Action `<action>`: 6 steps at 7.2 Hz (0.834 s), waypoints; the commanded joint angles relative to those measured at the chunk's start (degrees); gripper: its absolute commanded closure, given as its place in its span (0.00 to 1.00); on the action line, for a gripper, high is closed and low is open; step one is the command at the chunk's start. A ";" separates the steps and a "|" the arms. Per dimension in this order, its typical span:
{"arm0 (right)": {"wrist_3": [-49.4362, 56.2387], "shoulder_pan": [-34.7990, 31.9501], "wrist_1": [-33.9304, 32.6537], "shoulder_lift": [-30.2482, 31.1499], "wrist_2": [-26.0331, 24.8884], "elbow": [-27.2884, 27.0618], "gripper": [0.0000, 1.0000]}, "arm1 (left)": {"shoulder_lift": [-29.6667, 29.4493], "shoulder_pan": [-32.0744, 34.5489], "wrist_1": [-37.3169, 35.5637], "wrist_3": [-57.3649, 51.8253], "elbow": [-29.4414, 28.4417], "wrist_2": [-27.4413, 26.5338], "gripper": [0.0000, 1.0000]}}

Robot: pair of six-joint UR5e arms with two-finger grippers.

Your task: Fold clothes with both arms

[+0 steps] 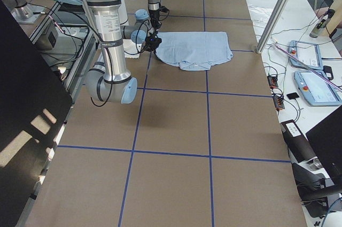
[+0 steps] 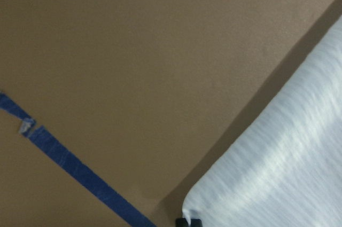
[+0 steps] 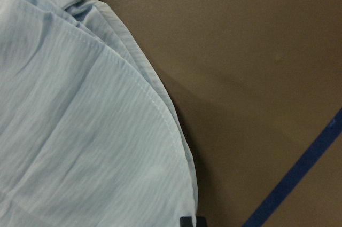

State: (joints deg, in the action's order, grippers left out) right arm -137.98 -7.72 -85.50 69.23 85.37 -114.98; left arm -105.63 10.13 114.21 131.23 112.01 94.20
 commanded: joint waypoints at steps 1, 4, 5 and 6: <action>-0.01 0.25 -4.19 0.55 -0.03 -4.87 1.00 | 0.68 0.07 -0.12 -0.01 5.65 0.11 1.00; -0.10 1.66 -7.83 0.90 -0.12 -9.73 1.00 | 1.12 0.15 -1.70 0.60 11.20 0.29 1.00; -0.10 2.01 -10.18 0.99 -0.12 -11.82 1.00 | 1.30 0.07 -3.27 0.78 13.04 0.37 1.00; -0.10 2.45 -11.95 0.99 -0.12 -14.02 1.00 | 1.39 0.07 -4.33 0.96 14.45 0.55 1.00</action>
State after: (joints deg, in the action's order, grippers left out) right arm -138.07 -5.79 -95.26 70.16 85.25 -126.47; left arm -104.38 10.24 111.28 131.93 124.53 94.58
